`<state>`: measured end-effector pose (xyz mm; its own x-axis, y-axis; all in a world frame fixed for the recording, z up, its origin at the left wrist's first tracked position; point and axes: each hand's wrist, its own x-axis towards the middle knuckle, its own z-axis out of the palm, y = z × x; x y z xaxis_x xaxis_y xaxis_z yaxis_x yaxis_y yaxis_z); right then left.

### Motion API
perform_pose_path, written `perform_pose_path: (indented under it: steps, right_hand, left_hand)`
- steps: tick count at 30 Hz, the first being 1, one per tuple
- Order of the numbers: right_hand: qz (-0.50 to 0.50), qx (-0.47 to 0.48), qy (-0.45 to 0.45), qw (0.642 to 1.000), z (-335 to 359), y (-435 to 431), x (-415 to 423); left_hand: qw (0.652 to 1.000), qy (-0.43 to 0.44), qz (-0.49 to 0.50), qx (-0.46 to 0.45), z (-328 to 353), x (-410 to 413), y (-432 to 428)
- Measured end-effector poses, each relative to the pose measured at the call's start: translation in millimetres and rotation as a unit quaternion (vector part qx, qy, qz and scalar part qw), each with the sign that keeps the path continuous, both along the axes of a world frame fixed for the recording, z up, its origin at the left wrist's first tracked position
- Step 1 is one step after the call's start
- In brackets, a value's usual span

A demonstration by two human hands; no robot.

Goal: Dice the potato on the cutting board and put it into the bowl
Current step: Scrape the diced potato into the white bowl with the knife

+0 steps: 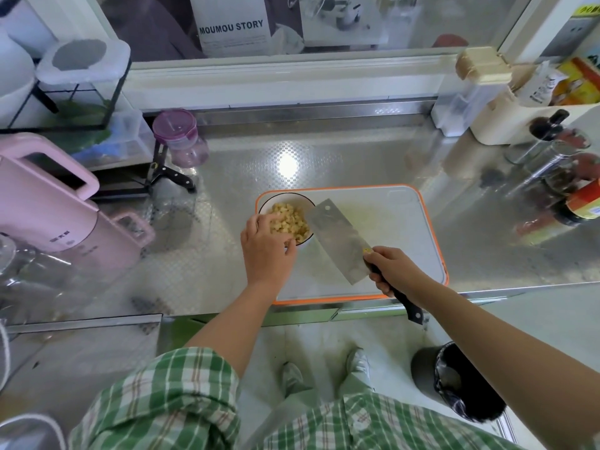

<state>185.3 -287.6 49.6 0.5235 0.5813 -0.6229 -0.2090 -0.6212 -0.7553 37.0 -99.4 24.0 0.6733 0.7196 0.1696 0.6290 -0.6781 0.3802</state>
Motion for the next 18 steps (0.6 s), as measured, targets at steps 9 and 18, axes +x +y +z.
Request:
perform_pose_path:
  steps: [9, 18]
  right_hand:
    - [-0.02, 0.009, -0.008, 1.0, -2, -19, 3]
    - [0.0, 0.043, -0.041, 0.998, -4, -1, -7]
  left_hand:
    - [0.975, 0.182, -0.11, 0.06, -14, -13, -7]
    - [0.981, 0.125, -0.121, 0.083, -7, -39, -12]
